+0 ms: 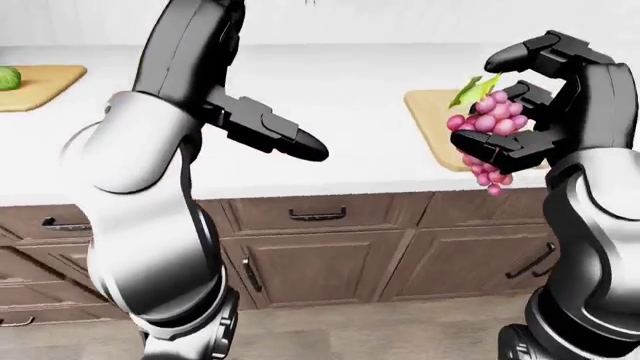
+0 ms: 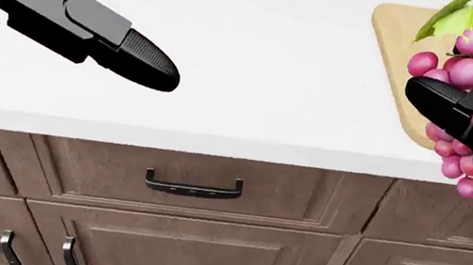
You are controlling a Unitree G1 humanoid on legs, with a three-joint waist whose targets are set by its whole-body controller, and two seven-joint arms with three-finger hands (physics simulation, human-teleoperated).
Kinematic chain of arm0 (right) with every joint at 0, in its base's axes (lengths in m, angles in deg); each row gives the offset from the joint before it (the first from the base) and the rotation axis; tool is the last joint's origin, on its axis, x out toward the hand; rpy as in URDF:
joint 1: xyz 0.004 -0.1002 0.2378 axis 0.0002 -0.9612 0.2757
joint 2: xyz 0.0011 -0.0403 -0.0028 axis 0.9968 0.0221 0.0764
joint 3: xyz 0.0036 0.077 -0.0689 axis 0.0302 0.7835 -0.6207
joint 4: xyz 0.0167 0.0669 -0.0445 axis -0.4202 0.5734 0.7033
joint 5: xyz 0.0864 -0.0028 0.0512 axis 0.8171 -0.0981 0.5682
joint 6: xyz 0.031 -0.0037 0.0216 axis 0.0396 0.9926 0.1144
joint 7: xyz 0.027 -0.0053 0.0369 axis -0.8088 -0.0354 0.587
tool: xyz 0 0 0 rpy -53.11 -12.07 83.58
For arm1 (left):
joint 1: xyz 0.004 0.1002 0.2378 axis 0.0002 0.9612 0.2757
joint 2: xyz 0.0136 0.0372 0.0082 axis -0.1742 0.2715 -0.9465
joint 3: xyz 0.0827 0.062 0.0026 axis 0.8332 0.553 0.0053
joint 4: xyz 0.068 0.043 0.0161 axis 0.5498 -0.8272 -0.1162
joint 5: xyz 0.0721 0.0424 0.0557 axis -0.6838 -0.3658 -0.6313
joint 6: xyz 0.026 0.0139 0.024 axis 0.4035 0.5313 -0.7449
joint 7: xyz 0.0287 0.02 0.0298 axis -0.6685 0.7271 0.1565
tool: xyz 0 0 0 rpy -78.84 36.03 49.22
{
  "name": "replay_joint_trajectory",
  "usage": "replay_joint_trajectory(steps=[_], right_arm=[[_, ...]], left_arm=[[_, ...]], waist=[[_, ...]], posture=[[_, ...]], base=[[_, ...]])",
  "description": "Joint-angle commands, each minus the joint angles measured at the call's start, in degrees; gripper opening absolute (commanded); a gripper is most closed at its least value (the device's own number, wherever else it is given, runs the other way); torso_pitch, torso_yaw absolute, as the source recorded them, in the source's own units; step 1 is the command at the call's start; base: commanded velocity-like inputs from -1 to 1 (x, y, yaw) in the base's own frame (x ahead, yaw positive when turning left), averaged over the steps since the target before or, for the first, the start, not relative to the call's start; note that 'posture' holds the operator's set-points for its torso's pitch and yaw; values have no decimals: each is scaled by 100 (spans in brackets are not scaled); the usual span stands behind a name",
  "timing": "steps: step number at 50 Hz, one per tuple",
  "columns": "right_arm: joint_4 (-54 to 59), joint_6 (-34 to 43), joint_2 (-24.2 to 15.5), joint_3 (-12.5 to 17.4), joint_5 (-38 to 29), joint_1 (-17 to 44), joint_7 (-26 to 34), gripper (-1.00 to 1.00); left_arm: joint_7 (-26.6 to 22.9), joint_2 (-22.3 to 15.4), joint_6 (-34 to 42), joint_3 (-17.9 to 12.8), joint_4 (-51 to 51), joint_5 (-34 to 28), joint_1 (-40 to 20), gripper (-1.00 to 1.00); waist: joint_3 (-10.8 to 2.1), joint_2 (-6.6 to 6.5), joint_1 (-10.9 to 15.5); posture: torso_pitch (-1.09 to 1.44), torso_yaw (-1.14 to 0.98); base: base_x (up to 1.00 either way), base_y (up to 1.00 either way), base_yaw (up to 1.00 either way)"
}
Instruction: Place the grape and the brussel sprout on separate cutting boards.
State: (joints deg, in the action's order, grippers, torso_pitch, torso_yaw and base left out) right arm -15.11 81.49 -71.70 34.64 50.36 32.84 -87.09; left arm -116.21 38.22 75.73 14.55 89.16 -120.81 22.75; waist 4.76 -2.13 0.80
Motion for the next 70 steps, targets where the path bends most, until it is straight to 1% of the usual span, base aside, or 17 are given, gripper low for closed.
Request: replay_joint_trajectory(steps=[1, 4, 9, 15, 17, 25, 51, 53, 54, 55, 56, 57, 58, 61, 63, 64, 70], right_arm=[[-196, -320, -101, 78, -13, 163, -11, -100], [-209, -302, -85, 56, -18, 180, -6, -100], [-218, -300, -64, 45, -35, 186, -10, -100], [-259, -235, -63, 17, -60, 242, -4, -100], [-246, -248, -50, 13, -67, 243, -1, -100], [-252, -286, -60, -4, -101, 285, 9, -100], [-332, -66, -85, -72, -238, 500, 144, -100], [-364, -33, -89, -82, -246, 486, 167, -100], [-392, -13, -96, -81, -252, 483, 178, -100], [-405, -1, -99, -80, -257, 487, 184, -100], [-422, 7, -92, -75, -261, 487, 186, -100], [-436, -7, -100, -80, -275, 480, 191, -100], [-460, 13, -114, -77, -286, 485, 202, -100], [-549, 102, -144, -12, -283, 478, 246, -100], [-613, 175, -161, 14, -279, 497, 256, -100], [-612, 182, -162, 19, -274, 506, 258, -100], [-709, 323, -205, -22, -266, 584, 287, -100]], left_arm=[[39, -12, -98, -40, 102, -86, -145, 100], [12, -28, -60, -50, 132, -107, -155, 100], [-33, -56, 0, -58, 179, -135, -168, 100], [-52, -76, 20, -81, 215, -133, -164, 100], [-39, -70, -4, -88, 219, -120, -133, 100], [-57, -99, 40, -101, 231, -96, -162, 100], [-45, -317, 205, -168, 473, 31, -85, 100], [-72, -367, 261, -187, 458, 38, -166, 100], [-71, -379, 264, -191, 451, 45, -178, 100], [-74, -389, 272, -192, 447, 51, -192, 100], [-72, -399, 277, -192, 445, 55, -200, 100], [-81, -416, 305, -195, 455, 56, -218, 100], [-100, -444, 346, -187, 465, 53, -251, 100], [-134, -495, 425, -162, 481, 40, -327, 100], [-174, -537, 510, -128, 496, 13, -402, 100], [-183, -545, 519, -118, 496, 4, -416, 100], [-217, -550, 540, -113, 494, -32, -463, 100]], waist=[[-158, -6, 12], [-342, -22, 1], [-258, 112, 0], [-463, 763, 91], [-260, 718, 7], [-136, 644, 0], [-153, 504, -88], [-449, 349, -86], [-460, 117, -63], [-298, 152, -82], [-302, -33, -175], [-369, -6, -170], [-332, 243, -103], [40, 423, 46], [-112, 836, 112], [-10, 665, 84], [-190, 239, -31]], posture=[[0, 0], [0, 0], [0, 0], [0, 0], [0, 0], [0, 0], [0, 0], [0, 0], [0, 0], [0, 0], [0, 0], [0, 0], [0, 0], [0, 0], [0, 0], [0, 0], [0, 0]], base=[[0, -77, 0], [0, -76, 0], [0, -77, 0], [0, -77, 0], [0, -68, 0], [0, -10, 0], [-1, -1, 0], [-88, -43, 0], [-100, -45, 0], [-100, -45, 0], [-100, -24, 0], [-27, 0, 0], [0, 0, 0], [0, 0, 0], [0, 0, 0], [0, 0, 0], [0, 0, 0]])
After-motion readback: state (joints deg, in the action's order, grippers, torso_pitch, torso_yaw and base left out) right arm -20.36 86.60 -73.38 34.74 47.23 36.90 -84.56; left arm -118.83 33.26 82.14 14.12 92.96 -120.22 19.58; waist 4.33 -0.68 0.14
